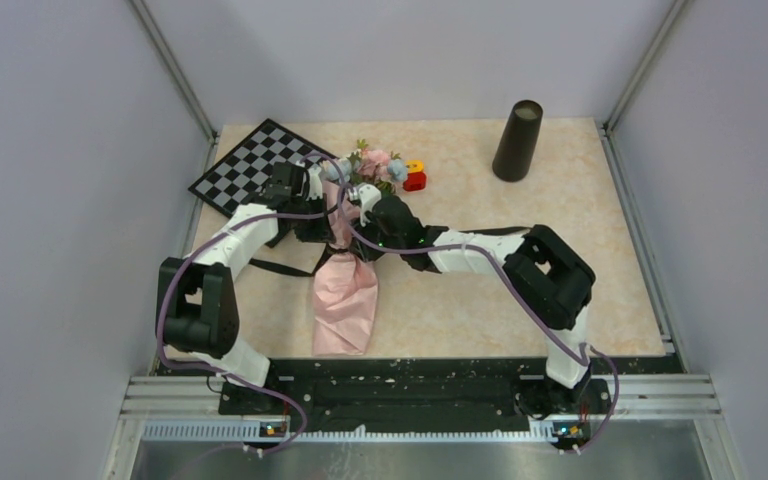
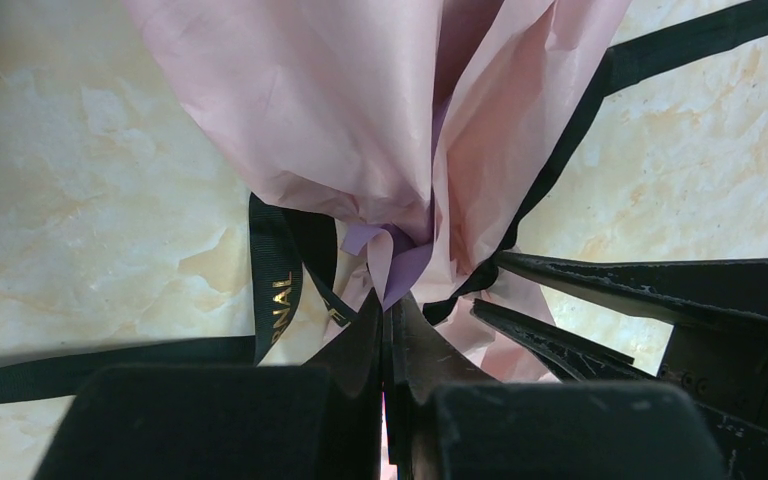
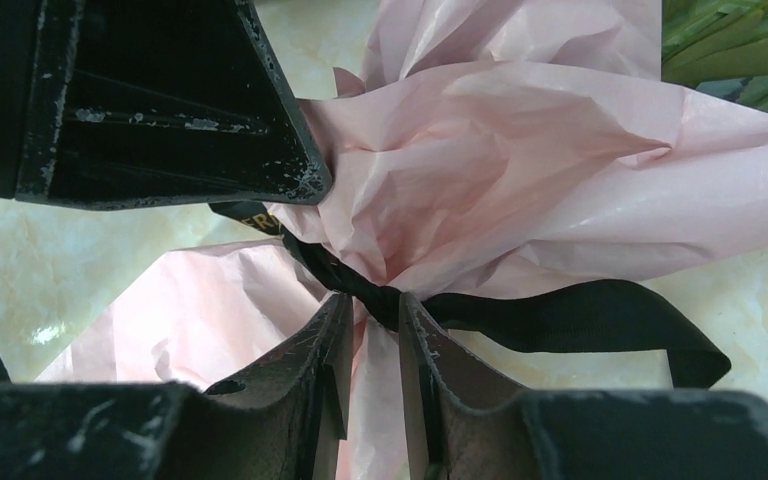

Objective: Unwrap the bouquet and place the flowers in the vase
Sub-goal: Untie the ribbon from the wrapping paper.

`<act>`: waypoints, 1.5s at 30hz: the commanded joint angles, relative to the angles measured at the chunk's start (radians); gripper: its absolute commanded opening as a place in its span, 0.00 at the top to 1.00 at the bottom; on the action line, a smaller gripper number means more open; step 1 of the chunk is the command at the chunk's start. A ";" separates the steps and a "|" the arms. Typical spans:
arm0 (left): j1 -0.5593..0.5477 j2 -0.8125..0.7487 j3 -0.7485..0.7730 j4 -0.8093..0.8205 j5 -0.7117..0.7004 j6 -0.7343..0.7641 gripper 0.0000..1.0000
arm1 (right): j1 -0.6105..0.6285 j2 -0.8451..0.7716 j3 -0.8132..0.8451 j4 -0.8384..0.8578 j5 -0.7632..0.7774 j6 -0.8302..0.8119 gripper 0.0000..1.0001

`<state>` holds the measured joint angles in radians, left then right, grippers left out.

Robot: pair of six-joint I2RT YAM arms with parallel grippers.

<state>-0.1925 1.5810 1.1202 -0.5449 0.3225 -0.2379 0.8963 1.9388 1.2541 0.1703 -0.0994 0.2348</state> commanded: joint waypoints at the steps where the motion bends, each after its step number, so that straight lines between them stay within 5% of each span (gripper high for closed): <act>1: 0.002 -0.033 0.026 0.034 0.025 -0.005 1.00 | 0.021 0.027 0.062 0.011 0.008 -0.015 0.75; 5: 0.002 -0.033 0.025 0.034 0.026 -0.005 1.00 | 0.029 0.042 0.072 -0.006 0.034 -0.027 0.80; 9: 0.003 -0.031 0.025 0.032 0.018 -0.003 1.00 | 0.030 0.035 0.059 -0.005 0.076 -0.007 1.00; 30: 0.004 -0.006 0.025 0.006 -0.101 0.006 1.00 | 0.029 -0.193 -0.278 0.228 0.123 0.225 1.00; 45: 0.004 -0.028 0.024 0.019 -0.050 0.012 1.00 | 0.029 -0.236 -0.331 0.232 0.130 0.230 1.00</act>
<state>-0.1974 1.5810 1.1202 -0.5545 0.2539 -0.2371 0.9161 1.7657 0.9291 0.3752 0.0322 0.4648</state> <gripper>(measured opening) 0.009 0.009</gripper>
